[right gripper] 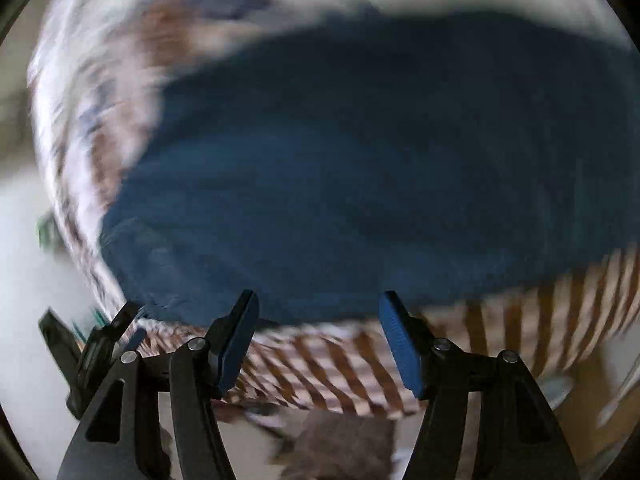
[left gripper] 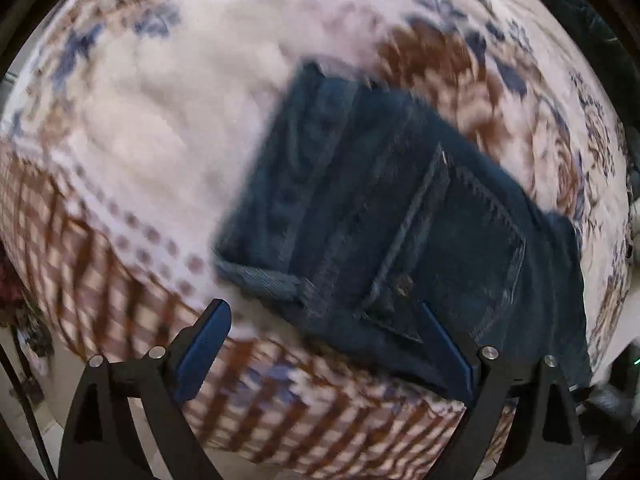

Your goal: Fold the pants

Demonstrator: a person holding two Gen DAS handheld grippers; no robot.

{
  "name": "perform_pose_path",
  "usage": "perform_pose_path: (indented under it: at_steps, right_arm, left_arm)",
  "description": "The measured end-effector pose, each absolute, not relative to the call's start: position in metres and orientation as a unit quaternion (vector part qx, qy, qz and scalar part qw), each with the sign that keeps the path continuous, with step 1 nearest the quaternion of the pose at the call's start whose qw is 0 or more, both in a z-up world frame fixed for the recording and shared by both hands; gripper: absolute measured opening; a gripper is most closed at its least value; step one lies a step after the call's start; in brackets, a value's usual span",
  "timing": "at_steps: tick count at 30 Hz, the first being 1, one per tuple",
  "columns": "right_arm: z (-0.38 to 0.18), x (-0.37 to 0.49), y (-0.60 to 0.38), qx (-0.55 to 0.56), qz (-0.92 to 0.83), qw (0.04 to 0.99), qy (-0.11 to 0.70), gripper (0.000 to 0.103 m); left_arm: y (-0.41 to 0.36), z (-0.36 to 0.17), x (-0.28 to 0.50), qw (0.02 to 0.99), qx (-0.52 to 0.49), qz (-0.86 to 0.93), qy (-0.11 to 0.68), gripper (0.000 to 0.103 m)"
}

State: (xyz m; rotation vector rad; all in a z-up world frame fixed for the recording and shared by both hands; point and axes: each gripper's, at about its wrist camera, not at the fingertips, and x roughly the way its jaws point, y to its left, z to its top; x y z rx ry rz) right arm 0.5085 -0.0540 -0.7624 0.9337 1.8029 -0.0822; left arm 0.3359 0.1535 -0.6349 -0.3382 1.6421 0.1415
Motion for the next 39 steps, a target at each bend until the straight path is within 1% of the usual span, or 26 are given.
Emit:
perform_pose_path:
  at_steps: [2, 3, 4, 6, 8, 10, 12, 16, 20, 22, 24, 26, 27, 30, 32, 33, 34, 35, 37, 39]
  right_arm:
    - [-0.785, 0.478, -0.066, 0.429, -0.075, 0.516, 0.738, 0.047]
    - [-0.793, 0.467, -0.074, 0.435, -0.094, 0.516, 0.731, 0.032]
    - [-0.799, 0.458, -0.081, 0.446, -0.102, 0.512, 0.727, 0.028]
    - [-0.798, 0.446, -0.095, 0.475, -0.095, 0.507, 0.713, 0.028]
    - [-0.783, 0.434, -0.118, 0.468, -0.091, 0.527, 0.704, 0.034]
    - [-0.762, 0.422, -0.152, 0.454, -0.098, 0.551, 0.694, 0.052]
    - [-0.738, 0.409, -0.202, 0.456, -0.128, 0.578, 0.665, 0.059]
    - [-0.703, 0.349, -0.340, 0.476, -0.243, 0.608, 0.587, 0.059]
    - [-0.700, 0.296, -0.485, 0.520, -0.323, 0.590, 0.527, 0.059]
    - [-0.701, 0.275, -0.539, 0.515, -0.358, 0.587, 0.513, 0.059]
    - [-0.698, 0.276, -0.572, 0.491, -0.362, 0.604, 0.513, 0.059]
    - [-0.701, 0.280, -0.592, 0.473, -0.364, 0.616, 0.514, 0.060]
    - [-0.706, 0.281, -0.602, 0.475, -0.354, 0.621, 0.513, 0.066]
    - [-0.731, 0.297, -0.630, 0.479, -0.305, 0.634, 0.524, 0.066]
    - [-0.756, 0.328, -0.622, 0.466, -0.269, 0.635, 0.555, 0.066]
    - [-0.762, 0.334, -0.619, 0.455, -0.262, 0.636, 0.566, 0.059]
    - [-0.767, 0.340, -0.618, 0.436, -0.256, 0.639, 0.579, 0.046]
    - [-0.763, 0.345, -0.616, 0.412, -0.255, 0.653, 0.581, 0.010]
    - [-0.747, 0.353, -0.605, 0.356, -0.252, 0.682, 0.588, 0.004]
    - [-0.718, 0.352, -0.591, 0.321, -0.225, 0.727, 0.564, 0.003]
  left_arm:
    - [0.141, -0.638, 0.335, 0.660, -0.145, 0.060, 0.735, 0.094]
    - [0.130, -0.638, 0.336, 0.661, -0.138, 0.057, 0.736, 0.094]
    - [0.118, -0.634, 0.337, 0.666, -0.123, 0.050, 0.734, 0.094]
    - [0.094, -0.623, 0.340, 0.680, -0.093, 0.031, 0.727, 0.094]
    - [0.056, -0.613, 0.344, 0.692, -0.048, 0.005, 0.720, 0.094]
    - [0.016, -0.608, 0.346, 0.695, -0.014, -0.027, 0.719, 0.094]
    - [-0.024, -0.604, 0.345, 0.694, 0.004, -0.054, 0.718, 0.094]
    - [-0.126, -0.603, 0.342, 0.687, 0.028, -0.106, 0.718, 0.094]
    - [-0.232, -0.610, 0.323, 0.679, 0.065, -0.153, 0.715, 0.094]
    - [-0.276, -0.617, 0.312, 0.673, 0.084, -0.174, 0.714, 0.094]
    - [-0.324, -0.625, 0.299, 0.664, 0.110, -0.195, 0.713, 0.094]
    - [-0.354, -0.631, 0.294, 0.660, 0.127, -0.209, 0.710, 0.094]
    - [-0.363, -0.632, 0.290, 0.659, 0.136, -0.214, 0.708, 0.094]
    - [-0.413, -0.645, 0.286, 0.660, 0.166, -0.221, 0.699, 0.094]
    - [-0.444, -0.658, 0.285, 0.654, 0.188, -0.222, 0.699, 0.094]
    - [-0.457, -0.664, 0.285, 0.651, 0.195, -0.224, 0.699, 0.094]
    - [-0.472, -0.672, 0.285, 0.649, 0.204, -0.225, 0.697, 0.094]
    - [-0.482, -0.677, 0.285, 0.648, 0.214, -0.223, 0.697, 0.094]
    - [-0.496, -0.684, 0.285, 0.644, 0.226, -0.220, 0.697, 0.094]
    - [-0.505, -0.690, 0.283, 0.641, 0.239, -0.219, 0.696, 0.094]
